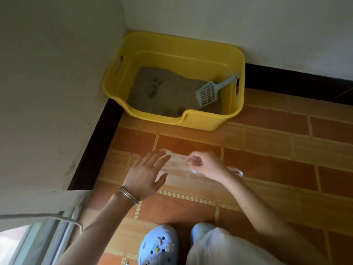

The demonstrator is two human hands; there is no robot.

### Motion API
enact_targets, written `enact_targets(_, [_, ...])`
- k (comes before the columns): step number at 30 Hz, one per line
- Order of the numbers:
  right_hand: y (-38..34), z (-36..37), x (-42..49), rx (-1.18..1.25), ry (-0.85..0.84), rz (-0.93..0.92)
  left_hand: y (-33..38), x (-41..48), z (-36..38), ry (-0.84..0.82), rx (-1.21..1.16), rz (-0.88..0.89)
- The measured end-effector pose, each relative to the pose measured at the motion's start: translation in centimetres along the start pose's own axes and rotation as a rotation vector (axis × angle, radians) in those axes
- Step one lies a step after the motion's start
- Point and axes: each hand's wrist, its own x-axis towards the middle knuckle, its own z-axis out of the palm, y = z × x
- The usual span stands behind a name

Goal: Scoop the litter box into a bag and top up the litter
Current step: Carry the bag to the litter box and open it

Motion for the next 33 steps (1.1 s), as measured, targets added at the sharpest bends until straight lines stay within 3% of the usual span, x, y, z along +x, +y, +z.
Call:
enact_targets(5, [1.7,0.8,2.6,0.17,0.175,0.043,-0.3,1.5,2.6,0.011,-0.038,-0.015])
enact_targets(10, [3.7,0.9,2.0,0.273,0.242,0.087,-0.2,1.5,4.3,-0.027,-0.037,0.041])
enact_targets(15, [5.7,1.5,0.5,0.324,0.341,0.023,0.0,1.8,5.6,-0.015,-0.073,0.002])
enact_targets(20, [5.2,2.0,-0.1,0.19,0.258,-0.124,0.3,1.7,6.5,-0.011,-0.103,0.008])
enact_targets(23, [5.2,3.0,0.2,0.129,0.215,-0.057,0.4,1.4,7.1,-0.009,-0.115,0.025])
enact_targets(29, [4.4,1.9,1.4,0.192,0.253,-0.031,-0.7,1.6,7.1,0.095,-0.08,0.269])
enact_targets(33, [3.1,-0.7,2.0,0.134,0.174,-0.07,-2.2,2.6,5.7,0.18,-0.047,0.417])
